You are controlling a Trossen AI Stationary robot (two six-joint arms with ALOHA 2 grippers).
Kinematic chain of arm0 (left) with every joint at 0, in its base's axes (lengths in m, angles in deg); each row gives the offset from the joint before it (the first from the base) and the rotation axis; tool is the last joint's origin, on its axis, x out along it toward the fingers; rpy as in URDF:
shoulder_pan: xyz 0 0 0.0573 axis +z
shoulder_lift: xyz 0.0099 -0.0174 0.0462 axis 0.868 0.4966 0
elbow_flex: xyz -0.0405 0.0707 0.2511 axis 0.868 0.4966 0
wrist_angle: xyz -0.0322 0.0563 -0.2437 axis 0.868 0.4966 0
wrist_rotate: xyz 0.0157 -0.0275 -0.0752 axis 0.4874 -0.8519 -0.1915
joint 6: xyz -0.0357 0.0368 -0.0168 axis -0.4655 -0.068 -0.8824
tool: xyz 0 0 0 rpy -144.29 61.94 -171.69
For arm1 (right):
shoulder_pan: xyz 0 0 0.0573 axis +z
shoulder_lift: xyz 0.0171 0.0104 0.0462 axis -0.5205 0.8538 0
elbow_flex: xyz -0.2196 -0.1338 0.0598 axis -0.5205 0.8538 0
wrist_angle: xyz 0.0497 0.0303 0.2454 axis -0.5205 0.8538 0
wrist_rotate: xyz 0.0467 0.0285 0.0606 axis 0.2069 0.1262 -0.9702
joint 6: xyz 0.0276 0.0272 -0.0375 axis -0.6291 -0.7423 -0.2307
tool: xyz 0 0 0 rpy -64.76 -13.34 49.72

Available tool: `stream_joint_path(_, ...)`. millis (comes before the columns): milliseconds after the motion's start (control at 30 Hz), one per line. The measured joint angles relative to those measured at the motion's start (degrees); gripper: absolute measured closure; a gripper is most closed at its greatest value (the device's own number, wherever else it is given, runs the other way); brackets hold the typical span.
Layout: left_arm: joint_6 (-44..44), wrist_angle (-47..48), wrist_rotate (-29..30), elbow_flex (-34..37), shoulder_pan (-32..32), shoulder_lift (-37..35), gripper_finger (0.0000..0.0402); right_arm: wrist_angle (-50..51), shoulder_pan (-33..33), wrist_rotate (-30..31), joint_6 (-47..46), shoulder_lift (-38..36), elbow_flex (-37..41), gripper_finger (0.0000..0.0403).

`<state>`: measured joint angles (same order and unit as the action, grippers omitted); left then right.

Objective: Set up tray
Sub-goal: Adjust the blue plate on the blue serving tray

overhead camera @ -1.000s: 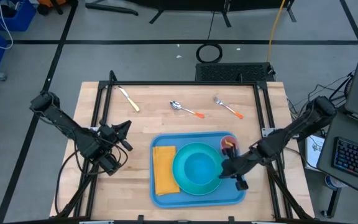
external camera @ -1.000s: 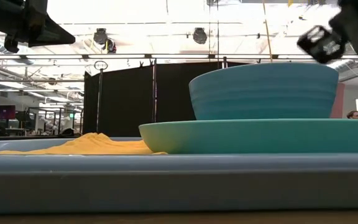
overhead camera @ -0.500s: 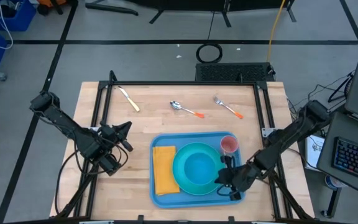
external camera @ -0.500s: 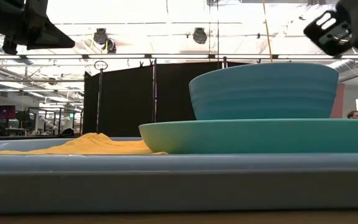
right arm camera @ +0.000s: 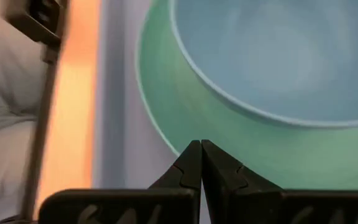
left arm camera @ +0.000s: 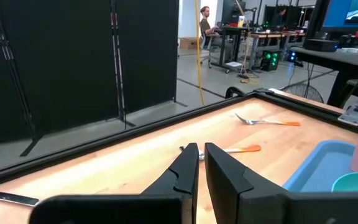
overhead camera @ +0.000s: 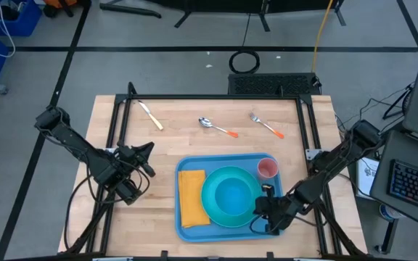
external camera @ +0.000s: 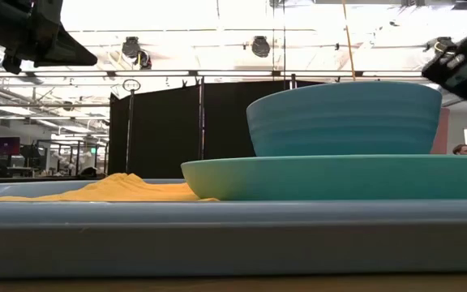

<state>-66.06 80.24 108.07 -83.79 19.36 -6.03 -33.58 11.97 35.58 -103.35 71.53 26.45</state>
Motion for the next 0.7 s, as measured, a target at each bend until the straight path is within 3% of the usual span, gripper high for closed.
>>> stream_joint_path(600,0.02,-0.52,0.11,0.00,0.00,-0.02,0.0371,1.09,-3.30,-3.20,-3.30,2.80,0.05,0.0403)
stream_joint_path(700,0.04,-0.58,0.09,0.00,0.00,-0.02,0.0371,1.45,-4.16,-6.38,-4.26,3.75,0.05,0.0403)
